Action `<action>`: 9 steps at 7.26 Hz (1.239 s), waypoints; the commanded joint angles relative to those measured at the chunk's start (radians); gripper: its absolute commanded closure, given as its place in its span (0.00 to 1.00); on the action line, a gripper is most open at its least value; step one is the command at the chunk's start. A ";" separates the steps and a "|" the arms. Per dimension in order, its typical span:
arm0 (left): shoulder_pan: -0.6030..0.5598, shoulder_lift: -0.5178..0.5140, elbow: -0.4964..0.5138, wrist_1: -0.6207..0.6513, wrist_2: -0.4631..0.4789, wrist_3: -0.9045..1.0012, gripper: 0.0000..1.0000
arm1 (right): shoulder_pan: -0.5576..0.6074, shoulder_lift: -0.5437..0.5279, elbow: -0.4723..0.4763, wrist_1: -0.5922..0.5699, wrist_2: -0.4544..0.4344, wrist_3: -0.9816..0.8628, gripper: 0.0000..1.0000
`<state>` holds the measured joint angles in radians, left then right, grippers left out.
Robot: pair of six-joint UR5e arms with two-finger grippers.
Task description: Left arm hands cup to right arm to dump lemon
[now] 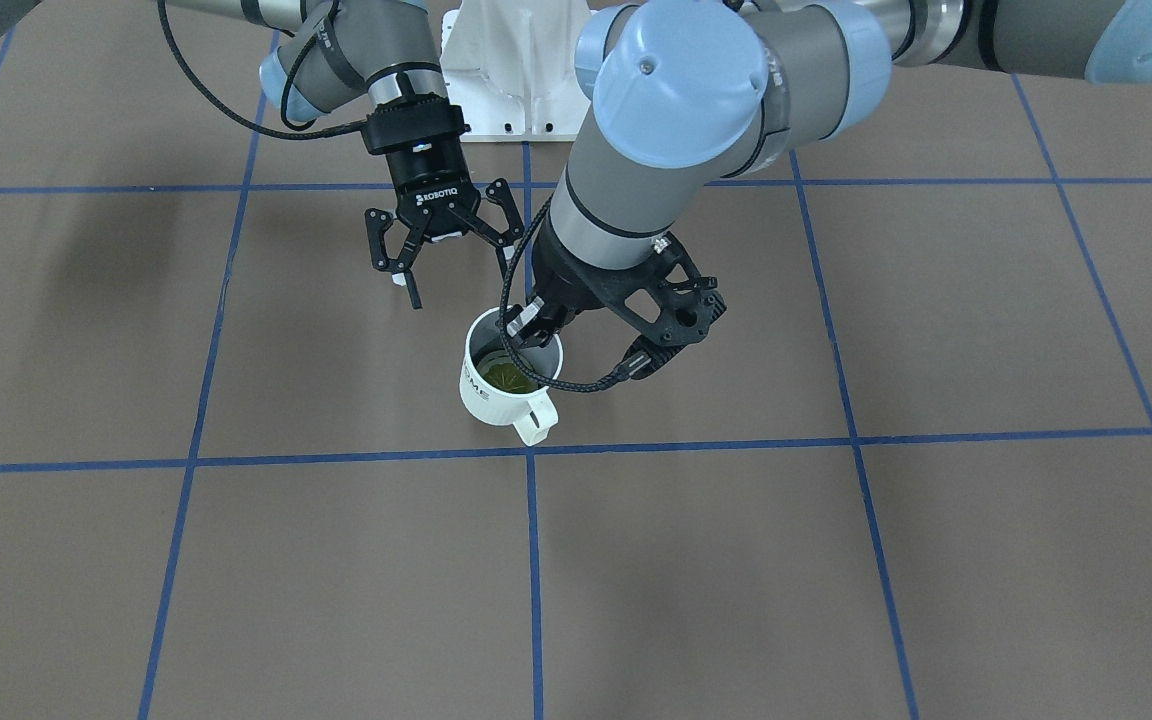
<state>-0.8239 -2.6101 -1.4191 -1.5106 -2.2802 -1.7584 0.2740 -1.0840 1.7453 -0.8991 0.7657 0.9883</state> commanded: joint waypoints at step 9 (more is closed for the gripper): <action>0.075 -0.028 -0.004 0.067 -0.007 -0.003 1.00 | -0.072 0.003 -0.066 0.012 -0.181 -0.094 0.00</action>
<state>-0.7532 -2.6379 -1.4228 -1.4442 -2.2892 -1.7627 0.2067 -1.0781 1.6824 -0.8851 0.5905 0.9072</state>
